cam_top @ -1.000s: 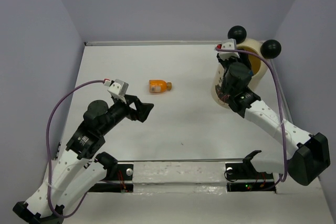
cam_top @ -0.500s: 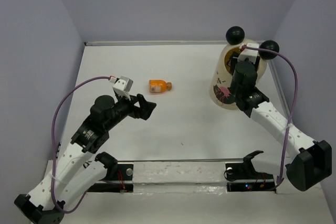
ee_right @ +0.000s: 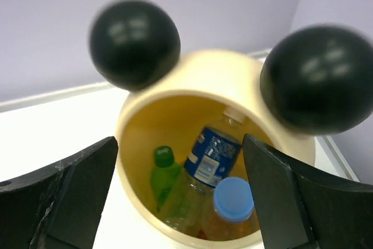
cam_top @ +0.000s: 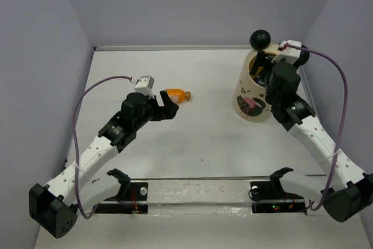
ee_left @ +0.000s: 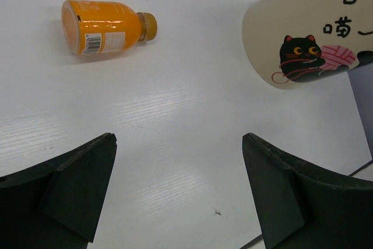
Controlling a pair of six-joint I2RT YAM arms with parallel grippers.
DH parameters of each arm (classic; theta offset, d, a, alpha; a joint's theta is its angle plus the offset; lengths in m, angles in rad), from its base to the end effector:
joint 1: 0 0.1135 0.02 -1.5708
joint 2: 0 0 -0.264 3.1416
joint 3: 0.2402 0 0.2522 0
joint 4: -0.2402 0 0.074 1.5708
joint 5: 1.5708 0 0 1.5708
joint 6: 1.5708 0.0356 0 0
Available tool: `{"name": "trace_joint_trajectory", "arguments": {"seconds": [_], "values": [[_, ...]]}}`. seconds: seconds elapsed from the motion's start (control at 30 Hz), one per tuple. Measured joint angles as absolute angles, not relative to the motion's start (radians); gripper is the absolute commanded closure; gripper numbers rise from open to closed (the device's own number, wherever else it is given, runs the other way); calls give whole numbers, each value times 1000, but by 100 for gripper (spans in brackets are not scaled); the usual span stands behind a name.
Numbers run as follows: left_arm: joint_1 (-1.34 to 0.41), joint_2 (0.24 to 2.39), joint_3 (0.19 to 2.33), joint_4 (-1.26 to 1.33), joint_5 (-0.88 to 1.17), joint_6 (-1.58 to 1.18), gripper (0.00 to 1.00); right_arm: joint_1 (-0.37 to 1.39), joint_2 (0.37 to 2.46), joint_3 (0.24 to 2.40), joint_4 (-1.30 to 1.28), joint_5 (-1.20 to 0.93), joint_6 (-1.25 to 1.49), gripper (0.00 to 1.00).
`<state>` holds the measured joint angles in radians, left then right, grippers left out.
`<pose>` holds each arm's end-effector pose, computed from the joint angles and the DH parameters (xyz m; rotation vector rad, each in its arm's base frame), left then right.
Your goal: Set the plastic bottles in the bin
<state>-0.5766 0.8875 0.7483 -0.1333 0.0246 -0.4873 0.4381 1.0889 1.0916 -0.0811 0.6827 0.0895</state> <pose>0.1754 -0.1151 0.3142 0.1032 1.9103 -0.7566 0.2303 0.0831 0.4001 0.2329 1.6172 -0.1582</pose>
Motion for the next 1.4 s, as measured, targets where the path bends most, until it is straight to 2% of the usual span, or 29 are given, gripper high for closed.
{"name": "trace_joint_trajectory", "arguments": {"seconds": [0.1, 0.2, 0.3, 0.33, 0.37, 0.47, 0.57, 0.7, 0.97, 1.13, 1.4], "values": [[-577, 962, 748, -88, -8, -525, 1, 438, 1046, 1140, -115, 633, 97, 21], [-577, 1020, 748, -72, -16, -544, 1, 438, 1004, 1175, -155, 553, 102, 47], [-577, 1036, 748, -72, -18, -544, 1, 437, 977, 1185, -193, 394, 100, 55], [-577, 1029, 748, -73, -19, -540, 1, 435, 980, 1197, -222, 273, 90, 55], [-577, 1010, 750, -76, -22, -534, 1, 438, 987, 1203, -234, 220, 84, 53], [-577, 933, 764, -114, -46, -507, 1, 480, 1052, 1217, -261, 17, 54, 30], [-577, 772, 807, -179, -100, -471, 1, 589, 1158, 1229, -279, -80, 5, 12], [-577, 653, 841, -203, -161, -451, 1, 737, 1411, 1303, -311, -173, -97, 8], [-576, 514, 764, -224, -271, -443, 1, 779, 1880, 1568, -352, -198, -260, 5], [-576, 487, 699, -229, -295, -430, 1, 779, 2091, 1747, -398, -110, -363, 3], [-552, 476, 699, -204, -296, -394, 1, 779, 2283, 1935, -446, -14, -480, 1]]}}
